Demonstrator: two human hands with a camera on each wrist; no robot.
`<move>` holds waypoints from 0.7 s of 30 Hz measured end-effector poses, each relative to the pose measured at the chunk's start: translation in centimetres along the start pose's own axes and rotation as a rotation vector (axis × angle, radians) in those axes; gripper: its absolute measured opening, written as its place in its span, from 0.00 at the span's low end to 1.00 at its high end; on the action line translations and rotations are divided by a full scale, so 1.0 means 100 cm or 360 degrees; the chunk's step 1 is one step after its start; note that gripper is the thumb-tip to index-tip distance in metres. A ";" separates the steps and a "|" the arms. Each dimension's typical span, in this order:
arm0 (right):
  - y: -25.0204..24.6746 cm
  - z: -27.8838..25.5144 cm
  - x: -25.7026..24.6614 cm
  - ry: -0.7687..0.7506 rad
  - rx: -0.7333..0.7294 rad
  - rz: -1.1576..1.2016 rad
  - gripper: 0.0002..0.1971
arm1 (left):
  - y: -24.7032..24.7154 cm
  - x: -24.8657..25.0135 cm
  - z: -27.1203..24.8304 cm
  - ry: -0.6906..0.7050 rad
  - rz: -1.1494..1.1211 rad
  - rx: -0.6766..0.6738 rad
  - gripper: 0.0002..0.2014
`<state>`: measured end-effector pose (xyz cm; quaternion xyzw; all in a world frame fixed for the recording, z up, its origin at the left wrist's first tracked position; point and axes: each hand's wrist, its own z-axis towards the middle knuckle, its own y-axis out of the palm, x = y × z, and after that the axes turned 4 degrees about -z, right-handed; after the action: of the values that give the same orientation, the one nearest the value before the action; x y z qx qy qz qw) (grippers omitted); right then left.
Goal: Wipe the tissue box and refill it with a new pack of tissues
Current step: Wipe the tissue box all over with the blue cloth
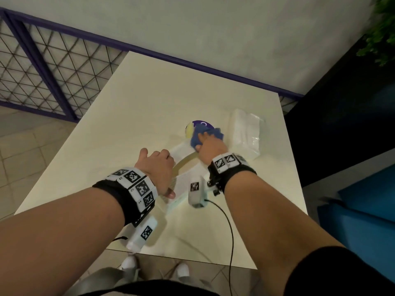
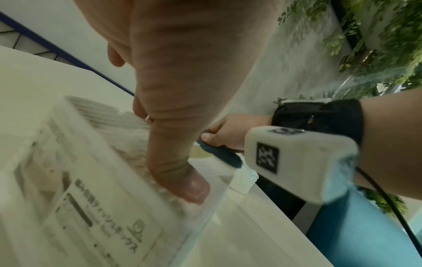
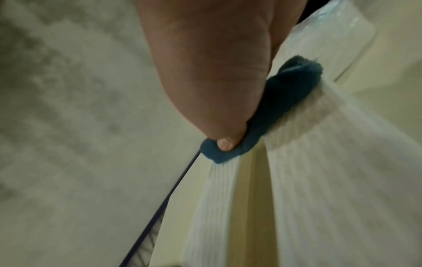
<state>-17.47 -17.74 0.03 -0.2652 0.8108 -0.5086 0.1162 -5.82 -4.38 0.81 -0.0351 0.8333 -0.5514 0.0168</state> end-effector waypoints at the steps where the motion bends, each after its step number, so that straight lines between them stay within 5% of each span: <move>1: -0.004 0.003 0.004 0.0068 0.0027 -0.0013 0.27 | 0.001 -0.001 -0.001 0.0001 -0.0016 0.0011 0.48; 10: 0.008 -0.044 -0.022 -0.0301 0.0042 0.0321 0.20 | 0.008 -0.011 -0.003 0.0048 -0.0184 0.0089 0.51; 16: -0.011 -0.054 0.020 -0.0016 0.0357 0.0676 0.18 | 0.013 -0.029 -0.018 -0.0090 -0.0442 0.0207 0.61; 21: 0.028 -0.049 -0.006 -0.0006 0.0130 0.0678 0.21 | 0.025 -0.025 -0.021 -0.0190 -0.0337 0.0148 0.61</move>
<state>-20.06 -12.73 -0.27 -0.0840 0.8270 -0.5045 0.2333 -3.53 -1.24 -0.65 -0.1546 0.7960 -0.5852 0.0097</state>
